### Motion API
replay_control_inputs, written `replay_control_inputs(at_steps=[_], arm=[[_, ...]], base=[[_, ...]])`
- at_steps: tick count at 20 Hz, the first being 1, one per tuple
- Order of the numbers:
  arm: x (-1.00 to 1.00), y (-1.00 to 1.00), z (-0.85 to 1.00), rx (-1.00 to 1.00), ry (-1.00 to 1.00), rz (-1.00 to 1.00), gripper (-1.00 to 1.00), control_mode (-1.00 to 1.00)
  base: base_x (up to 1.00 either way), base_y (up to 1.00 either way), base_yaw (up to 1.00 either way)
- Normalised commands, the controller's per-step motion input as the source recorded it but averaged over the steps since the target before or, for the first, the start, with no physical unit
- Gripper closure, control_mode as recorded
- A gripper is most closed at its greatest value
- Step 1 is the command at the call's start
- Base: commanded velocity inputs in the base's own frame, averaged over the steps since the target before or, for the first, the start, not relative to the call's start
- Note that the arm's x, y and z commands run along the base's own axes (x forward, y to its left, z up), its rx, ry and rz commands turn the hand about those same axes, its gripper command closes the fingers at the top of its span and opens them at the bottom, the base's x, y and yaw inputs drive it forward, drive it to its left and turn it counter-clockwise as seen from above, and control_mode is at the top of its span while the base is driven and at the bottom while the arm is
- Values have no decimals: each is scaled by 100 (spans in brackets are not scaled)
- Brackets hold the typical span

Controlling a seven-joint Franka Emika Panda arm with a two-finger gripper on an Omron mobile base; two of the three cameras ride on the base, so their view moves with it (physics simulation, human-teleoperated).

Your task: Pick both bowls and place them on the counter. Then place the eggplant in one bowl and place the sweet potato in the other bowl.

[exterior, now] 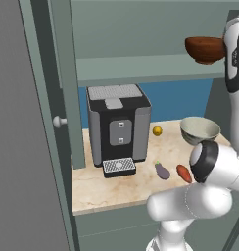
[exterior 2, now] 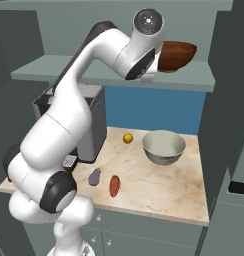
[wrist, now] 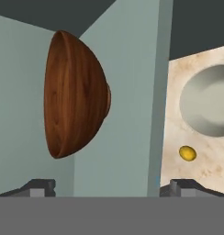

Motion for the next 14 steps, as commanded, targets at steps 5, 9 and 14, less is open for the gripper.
replay_control_inputs(at_steps=[5,9,14], arm=[[22,-17,-2,1,1,5,-100,-100],[31,-10,-3,2,1,6,-100,-100],[34,-5,-1,0,2,5,-100,-100]], base=[[0,0,0],[0,0,0],[0,0,0]])
